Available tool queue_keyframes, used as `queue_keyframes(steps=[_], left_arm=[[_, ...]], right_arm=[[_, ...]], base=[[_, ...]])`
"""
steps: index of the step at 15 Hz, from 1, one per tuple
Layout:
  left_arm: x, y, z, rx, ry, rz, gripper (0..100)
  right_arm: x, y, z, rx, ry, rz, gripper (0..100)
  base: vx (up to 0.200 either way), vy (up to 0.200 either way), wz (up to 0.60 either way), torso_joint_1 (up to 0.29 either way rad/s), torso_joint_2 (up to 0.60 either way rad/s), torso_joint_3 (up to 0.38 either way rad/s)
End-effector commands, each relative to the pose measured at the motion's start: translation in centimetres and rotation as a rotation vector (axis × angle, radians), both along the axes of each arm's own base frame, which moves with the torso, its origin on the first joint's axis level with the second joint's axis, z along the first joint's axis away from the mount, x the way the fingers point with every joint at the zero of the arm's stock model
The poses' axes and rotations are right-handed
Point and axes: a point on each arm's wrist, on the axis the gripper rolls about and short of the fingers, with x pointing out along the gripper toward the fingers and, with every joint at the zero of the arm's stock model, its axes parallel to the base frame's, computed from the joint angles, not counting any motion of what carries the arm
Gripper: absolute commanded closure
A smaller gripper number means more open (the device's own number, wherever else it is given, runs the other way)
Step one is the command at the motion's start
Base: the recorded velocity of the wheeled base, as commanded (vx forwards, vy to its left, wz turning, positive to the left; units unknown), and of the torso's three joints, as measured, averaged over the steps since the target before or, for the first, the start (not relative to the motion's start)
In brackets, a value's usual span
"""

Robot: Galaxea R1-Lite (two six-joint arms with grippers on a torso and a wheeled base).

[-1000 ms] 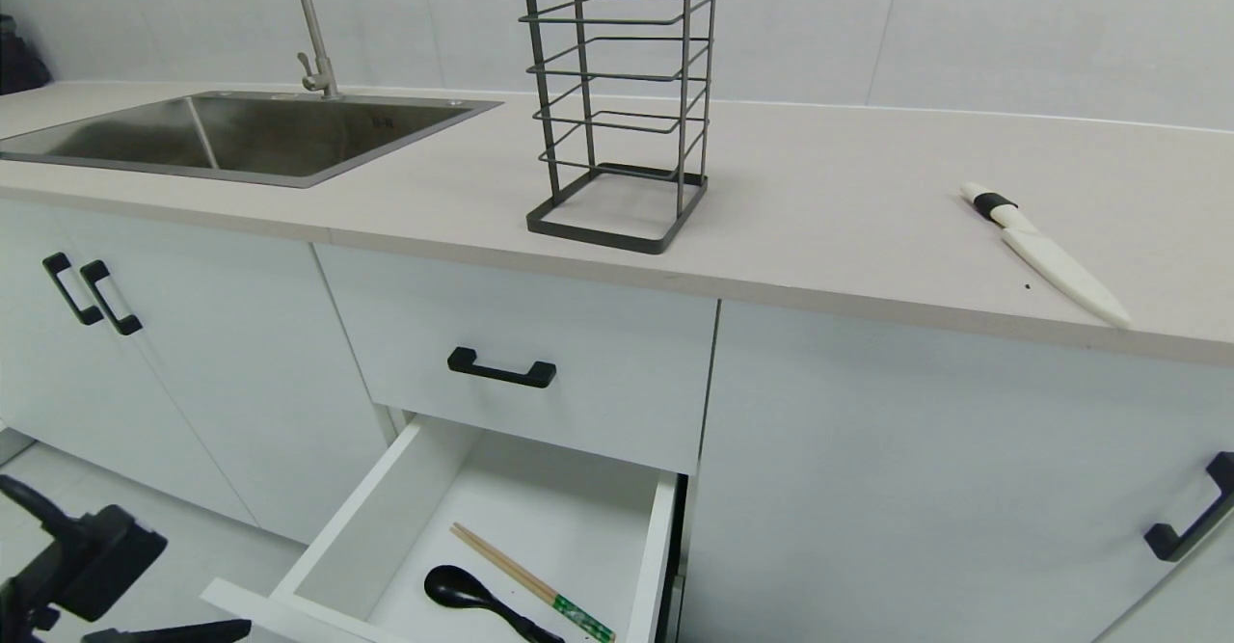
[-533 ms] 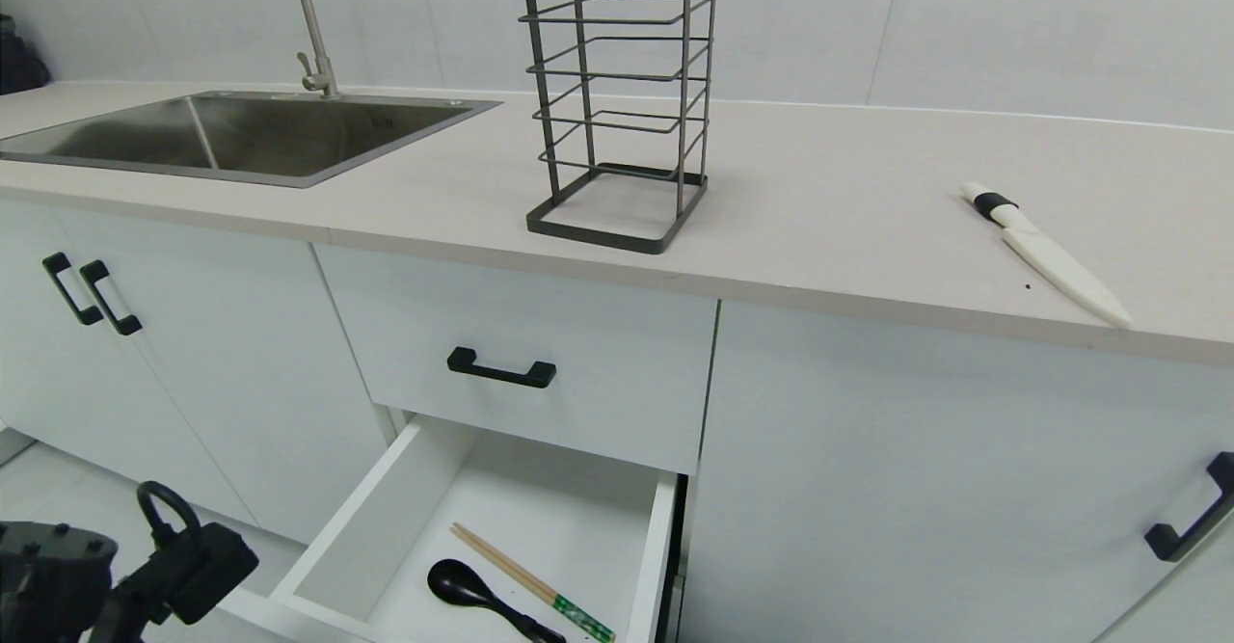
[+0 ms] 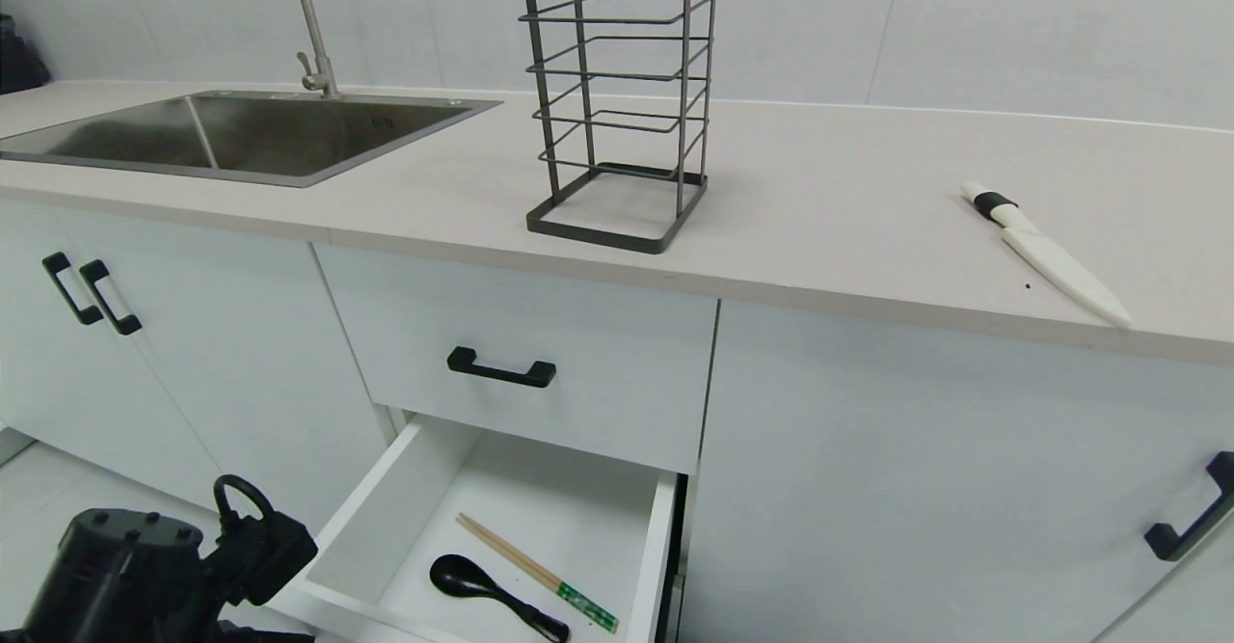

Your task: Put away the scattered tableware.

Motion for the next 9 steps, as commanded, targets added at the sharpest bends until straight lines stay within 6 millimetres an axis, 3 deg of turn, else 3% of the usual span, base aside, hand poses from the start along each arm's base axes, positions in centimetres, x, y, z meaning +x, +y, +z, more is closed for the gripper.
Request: queue_keyframes(steps=[1, 9], left_arm=[[0.0, -0.1, -1.1, 0.034, 0.046, -0.027, 0], [2.0, -0.8, -1.7, 0.025, -0.015, -0.037, 0]], right_arm=[[0.0, 0.0, 0.0, 0.001, 0.002, 0.0, 0], [0.0, 0.0, 0.0, 0.001, 0.002, 0.0, 0]], base=[[0.0, 0.0, 0.0, 0.0, 0.0, 0.0], [0.0, 0.0, 0.0, 0.0, 0.0, 0.0]])
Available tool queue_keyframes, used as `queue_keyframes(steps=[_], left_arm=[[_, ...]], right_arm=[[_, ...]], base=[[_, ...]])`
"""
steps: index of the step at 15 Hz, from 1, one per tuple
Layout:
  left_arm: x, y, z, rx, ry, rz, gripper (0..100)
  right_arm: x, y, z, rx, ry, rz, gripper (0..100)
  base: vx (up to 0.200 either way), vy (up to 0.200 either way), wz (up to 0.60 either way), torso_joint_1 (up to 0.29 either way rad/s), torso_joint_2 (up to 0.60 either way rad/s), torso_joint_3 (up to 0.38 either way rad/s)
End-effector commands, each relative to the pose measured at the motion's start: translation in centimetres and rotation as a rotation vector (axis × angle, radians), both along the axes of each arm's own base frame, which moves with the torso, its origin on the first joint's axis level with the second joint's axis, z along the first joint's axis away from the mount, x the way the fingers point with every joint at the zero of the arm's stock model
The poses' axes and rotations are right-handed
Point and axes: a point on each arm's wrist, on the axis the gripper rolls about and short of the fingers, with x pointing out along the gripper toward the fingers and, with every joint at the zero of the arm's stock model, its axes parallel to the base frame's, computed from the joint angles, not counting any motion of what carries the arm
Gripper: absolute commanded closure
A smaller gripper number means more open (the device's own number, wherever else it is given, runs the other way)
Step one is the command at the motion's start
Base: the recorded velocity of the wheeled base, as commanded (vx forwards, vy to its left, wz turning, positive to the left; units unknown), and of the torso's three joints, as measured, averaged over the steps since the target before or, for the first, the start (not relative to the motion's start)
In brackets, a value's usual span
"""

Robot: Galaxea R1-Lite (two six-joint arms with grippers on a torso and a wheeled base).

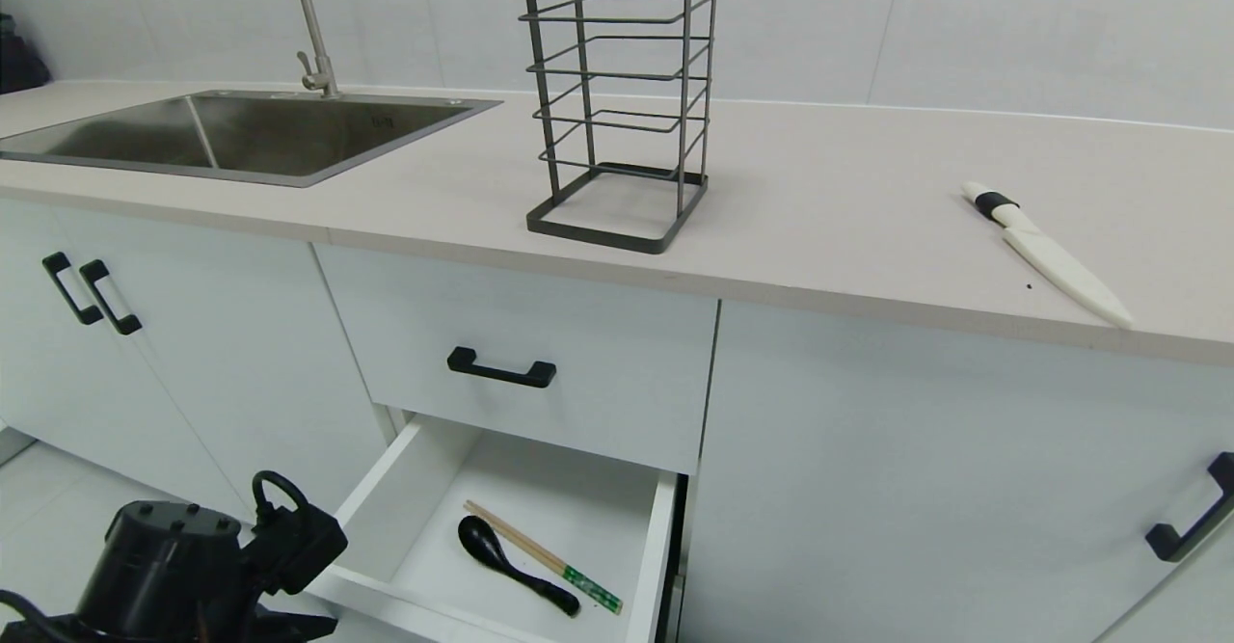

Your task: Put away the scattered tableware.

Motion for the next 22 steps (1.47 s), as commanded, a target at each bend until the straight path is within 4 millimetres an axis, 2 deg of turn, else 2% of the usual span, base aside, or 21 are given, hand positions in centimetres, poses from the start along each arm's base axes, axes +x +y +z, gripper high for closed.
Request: queue_keyframes(steps=[1, 12, 16, 22], left_arm=[[0.5, -0.2, -0.8, 0.009, 0.025, -0.001, 0], [4.0, -1.3, -2.9, -0.034, -0.15, 0.017, 0], [4.7, -1.6, -2.9, -0.053, -0.187, 0.023, 0], [7.1, -2.4, -2.4, -0.079, -0.258, 0.03, 0]], right_arm=[[0.0, 0.0, 0.0, 0.001, 0.002, 0.0, 0], [0.0, 0.0, 0.0, 0.001, 0.002, 0.0, 0], [0.0, 0.0, 0.0, 0.001, 0.002, 0.002, 0], [0.0, 0.0, 0.0, 0.001, 0.002, 0.0, 0]], base=[[0.0, 0.0, 0.0, 0.0, 0.0, 0.0], [0.0, 0.0, 0.0, 0.0, 0.0, 0.0], [0.0, 0.0, 0.0, 0.0, 0.0, 0.0], [0.0, 0.0, 0.0, 0.0, 0.0, 0.0]])
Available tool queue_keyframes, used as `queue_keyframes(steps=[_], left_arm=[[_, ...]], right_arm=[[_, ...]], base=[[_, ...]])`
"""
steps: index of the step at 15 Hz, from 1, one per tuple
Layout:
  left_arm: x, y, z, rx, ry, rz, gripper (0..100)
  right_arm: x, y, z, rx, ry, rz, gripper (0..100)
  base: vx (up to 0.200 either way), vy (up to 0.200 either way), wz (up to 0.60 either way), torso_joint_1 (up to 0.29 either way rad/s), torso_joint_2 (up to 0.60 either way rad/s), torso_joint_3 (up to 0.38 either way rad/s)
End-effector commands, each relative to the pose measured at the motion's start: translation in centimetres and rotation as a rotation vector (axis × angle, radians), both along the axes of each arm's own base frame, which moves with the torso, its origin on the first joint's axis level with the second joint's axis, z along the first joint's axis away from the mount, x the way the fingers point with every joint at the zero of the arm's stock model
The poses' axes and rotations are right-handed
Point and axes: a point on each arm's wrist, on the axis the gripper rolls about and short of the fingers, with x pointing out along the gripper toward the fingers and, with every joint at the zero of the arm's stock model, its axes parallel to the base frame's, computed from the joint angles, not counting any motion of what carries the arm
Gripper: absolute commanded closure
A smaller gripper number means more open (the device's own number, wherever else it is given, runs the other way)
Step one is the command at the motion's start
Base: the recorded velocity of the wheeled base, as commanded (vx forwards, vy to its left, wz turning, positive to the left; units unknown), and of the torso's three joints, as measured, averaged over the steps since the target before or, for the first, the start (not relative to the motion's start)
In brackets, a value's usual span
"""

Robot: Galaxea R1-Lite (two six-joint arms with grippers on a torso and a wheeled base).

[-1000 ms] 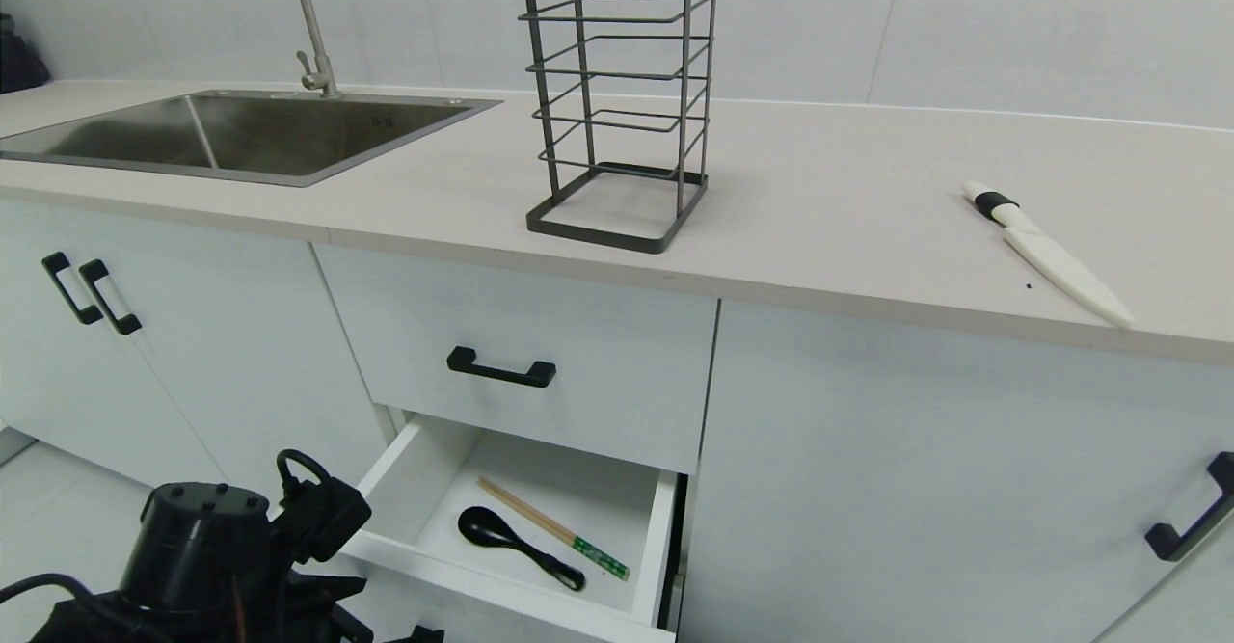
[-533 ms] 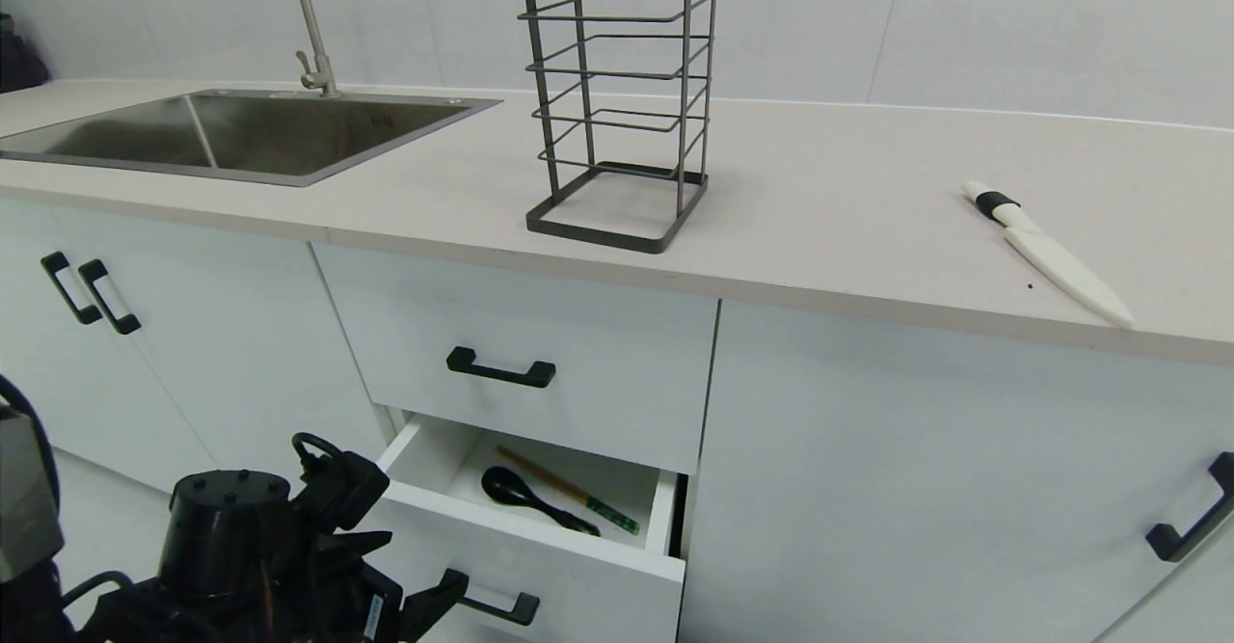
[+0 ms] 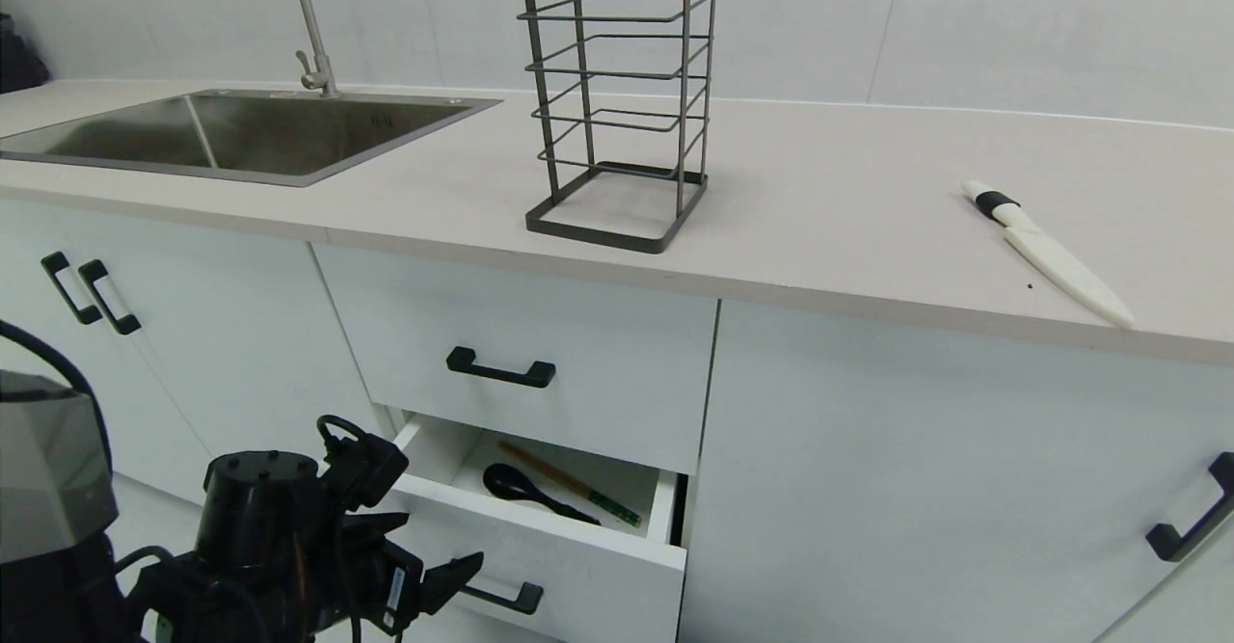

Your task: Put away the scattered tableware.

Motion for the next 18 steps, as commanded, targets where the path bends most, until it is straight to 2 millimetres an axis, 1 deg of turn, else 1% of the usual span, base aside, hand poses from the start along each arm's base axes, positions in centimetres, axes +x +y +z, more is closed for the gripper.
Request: queue_keyframes(steps=[1, 3, 5, 7, 9, 11, 12, 14, 15, 16, 18], left_arm=[[1.2, -0.4, 0.1, -0.011, -0.025, 0.003, 0], [2.2, -0.7, -0.2, -0.016, -0.04, 0.004, 0], [3.7, -1.1, -1.1, -0.03, -0.082, 0.005, 0], [4.6, -1.5, -2.1, -0.056, -0.117, 0.014, 0], [4.5, -1.5, -2.3, -0.061, -0.108, 0.018, 0], [5.5, -1.7, -1.9, -0.076, -0.147, 0.024, 0], [5.5, -1.7, -1.9, -0.076, -0.148, 0.024, 0], [4.6, -1.7, -1.9, -0.069, -0.127, 0.015, 0], [3.8, -1.4, -1.4, -0.069, -0.128, 0.012, 0], [2.6, -1.5, -0.5, -0.075, -0.138, -0.003, 0], [0.2, -1.4, 2.2, -0.097, -0.21, -0.023, 0]], right_arm=[[0.0, 0.0, 0.0, 0.0, 0.002, 0.0, 0], [0.0, 0.0, 0.0, 0.0, 0.002, 0.0, 0], [0.0, 0.0, 0.0, 0.0, 0.002, 0.0, 0], [0.0, 0.0, 0.0, 0.0, 0.002, 0.0, 0], [0.0, 0.0, 0.0, 0.0, 0.002, 0.0, 0], [0.0, 0.0, 0.0, 0.0, 0.002, 0.0, 0], [0.0, 0.0, 0.0, 0.0, 0.002, 0.0, 0], [0.0, 0.0, 0.0, 0.0, 0.002, 0.002, 0], [0.0, 0.0, 0.0, 0.0, 0.002, 0.0, 0], [0.0, 0.0, 0.0, 0.0, 0.002, 0.0, 0], [0.0, 0.0, 0.0, 0.0, 0.002, 0.0, 0]], base=[[0.0, 0.0, 0.0, 0.0, 0.0, 0.0], [0.0, 0.0, 0.0, 0.0, 0.0, 0.0], [0.0, 0.0, 0.0, 0.0, 0.0, 0.0], [0.0, 0.0, 0.0, 0.0, 0.0, 0.0], [0.0, 0.0, 0.0, 0.0, 0.0, 0.0], [0.0, 0.0, 0.0, 0.0, 0.0, 0.0], [0.0, 0.0, 0.0, 0.0, 0.0, 0.0], [0.0, 0.0, 0.0, 0.0, 0.0, 0.0], [0.0, 0.0, 0.0, 0.0, 0.0, 0.0], [0.0, 0.0, 0.0, 0.0, 0.0, 0.0], [0.0, 0.0, 0.0, 0.0, 0.0, 0.0]])
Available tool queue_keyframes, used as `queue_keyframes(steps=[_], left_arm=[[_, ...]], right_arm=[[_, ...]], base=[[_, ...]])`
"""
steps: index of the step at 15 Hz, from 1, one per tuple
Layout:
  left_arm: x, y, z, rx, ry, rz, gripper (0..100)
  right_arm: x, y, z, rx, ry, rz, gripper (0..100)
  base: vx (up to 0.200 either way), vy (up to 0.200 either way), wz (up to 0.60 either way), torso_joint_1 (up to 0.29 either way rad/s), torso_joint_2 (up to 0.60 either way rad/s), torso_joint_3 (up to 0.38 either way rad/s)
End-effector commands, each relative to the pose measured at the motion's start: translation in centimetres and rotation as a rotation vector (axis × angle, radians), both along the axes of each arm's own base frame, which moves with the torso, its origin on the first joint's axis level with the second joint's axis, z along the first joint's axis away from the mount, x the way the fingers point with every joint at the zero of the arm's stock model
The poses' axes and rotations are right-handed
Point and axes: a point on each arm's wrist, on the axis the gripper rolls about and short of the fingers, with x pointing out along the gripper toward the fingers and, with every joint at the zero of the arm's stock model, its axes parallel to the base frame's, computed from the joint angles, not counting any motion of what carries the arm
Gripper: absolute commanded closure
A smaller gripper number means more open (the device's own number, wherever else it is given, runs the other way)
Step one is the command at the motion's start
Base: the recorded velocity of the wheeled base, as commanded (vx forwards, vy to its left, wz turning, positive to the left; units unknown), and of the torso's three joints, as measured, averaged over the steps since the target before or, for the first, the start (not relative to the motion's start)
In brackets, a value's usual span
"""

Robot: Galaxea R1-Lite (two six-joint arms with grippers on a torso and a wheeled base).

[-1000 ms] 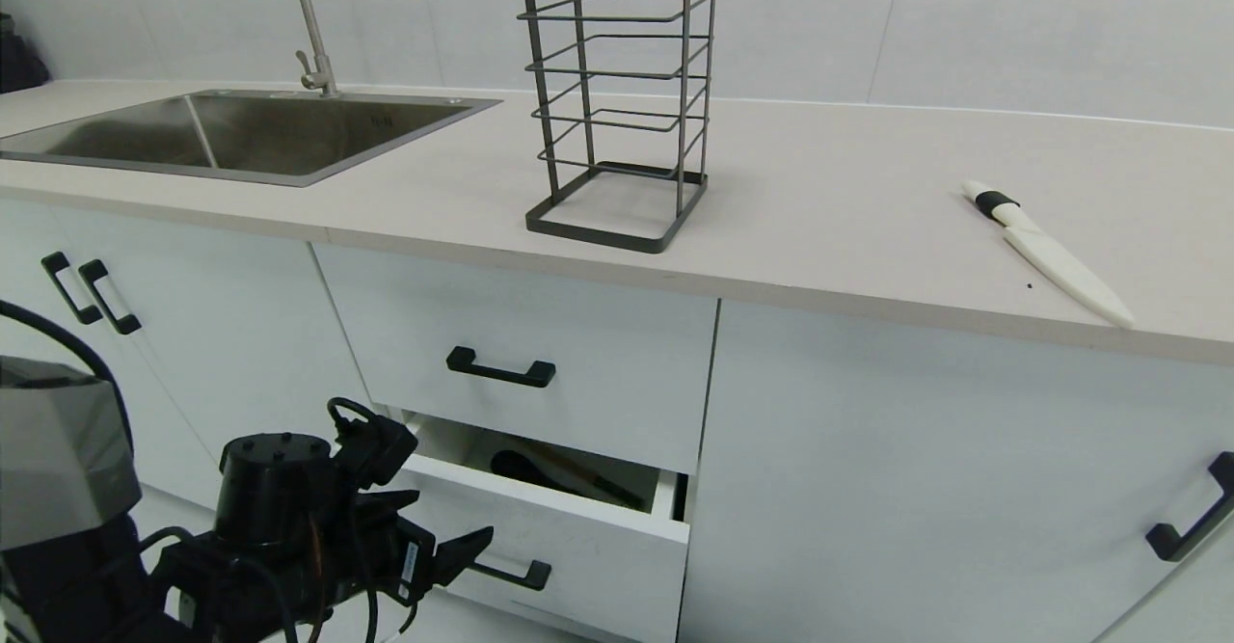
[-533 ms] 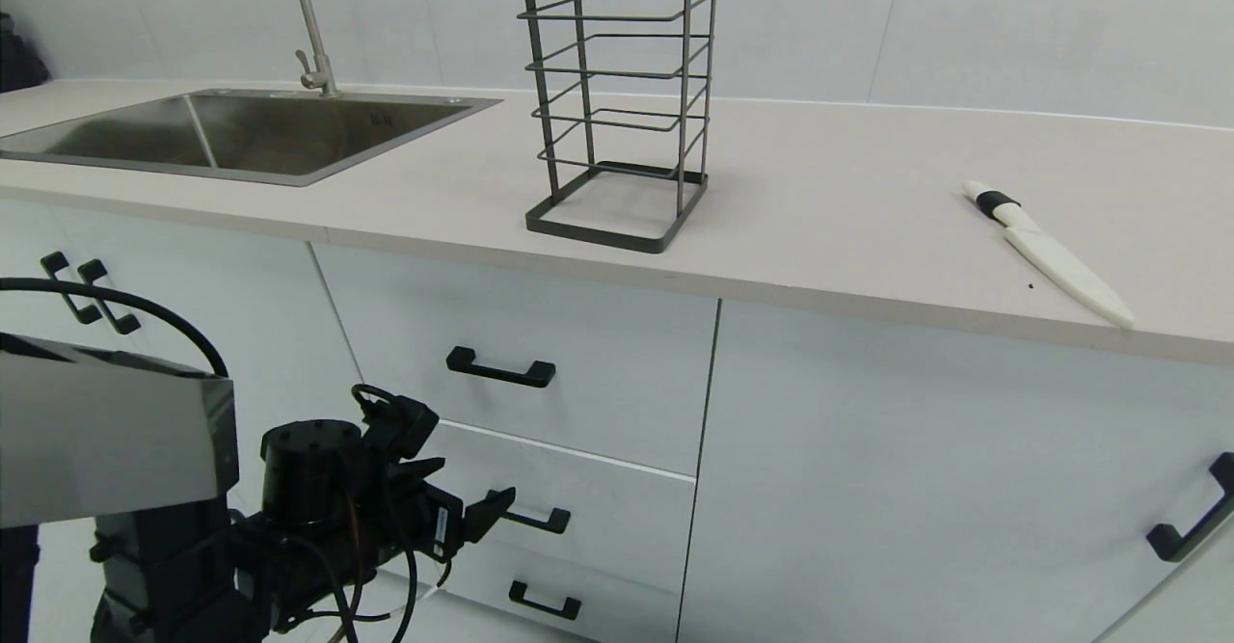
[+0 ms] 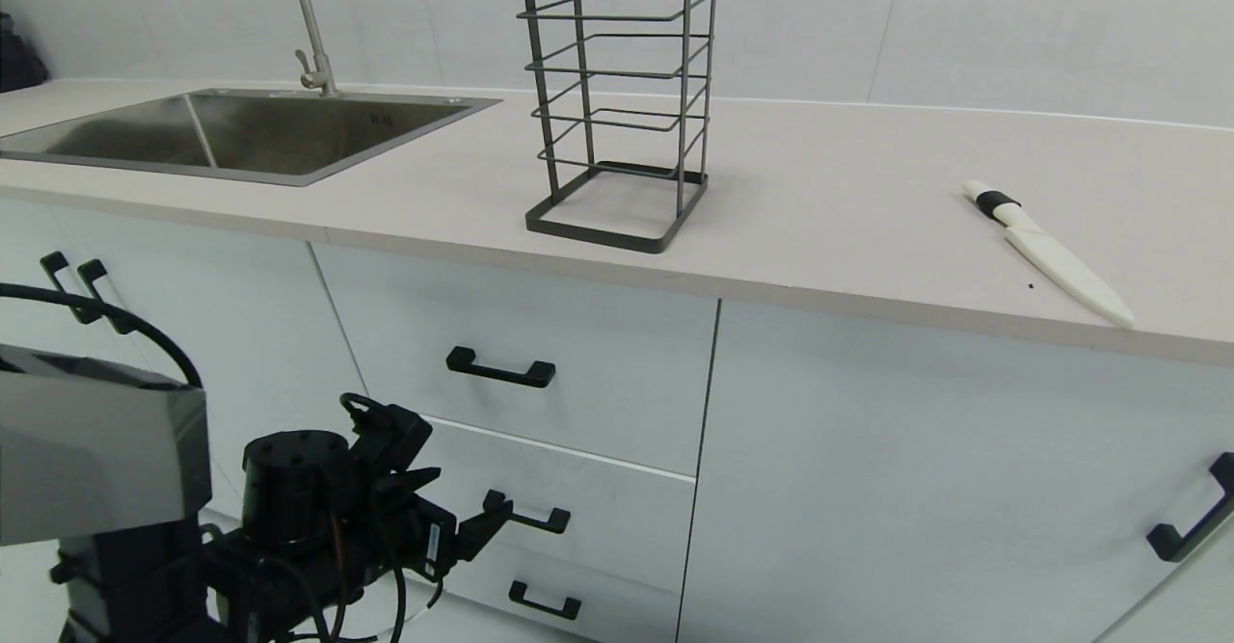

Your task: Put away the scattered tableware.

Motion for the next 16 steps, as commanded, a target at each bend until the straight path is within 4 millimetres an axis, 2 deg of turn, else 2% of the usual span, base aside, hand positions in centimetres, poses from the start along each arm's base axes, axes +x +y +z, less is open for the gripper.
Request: queue_keyframes(steps=[1, 2, 6, 10, 13, 16], left_arm=[[-3.7, 0.3, 4.1, -0.047, -0.119, -0.019, 0], [-5.0, 0.6, 5.3, -0.078, -0.156, -0.019, 0], [-8.0, 2.9, 10.3, -0.18, -0.389, 0.068, 0], [-11.1, 6.0, 13.9, -0.231, -0.642, 0.202, 0], [-13.3, 6.6, 14.7, -0.24, -0.718, 0.159, 0], [-15.6, 7.0, 13.9, -0.203, -0.672, 0.15, 0]], right_arm=[[0.0, 0.0, 0.0, 0.001, 0.002, 0.0, 0], [0.0, 0.0, 0.0, 0.001, 0.002, 0.0, 0], [0.0, 0.0, 0.0, 0.001, 0.002, 0.0, 0], [0.0, 0.0, 0.0, 0.001, 0.002, 0.0, 0], [0.0, 0.0, 0.0, 0.001, 0.002, 0.0, 0], [0.0, 0.0, 0.0, 0.001, 0.002, 0.0, 0]], base=[[0.0, 0.0, 0.0, 0.0, 0.0, 0.0], [0.0, 0.0, 0.0, 0.0, 0.0, 0.0], [0.0, 0.0, 0.0, 0.0, 0.0, 0.0], [0.0, 0.0, 0.0, 0.0, 0.0, 0.0], [0.0, 0.0, 0.0, 0.0, 0.0, 0.0], [0.0, 0.0, 0.0, 0.0, 0.0, 0.0]])
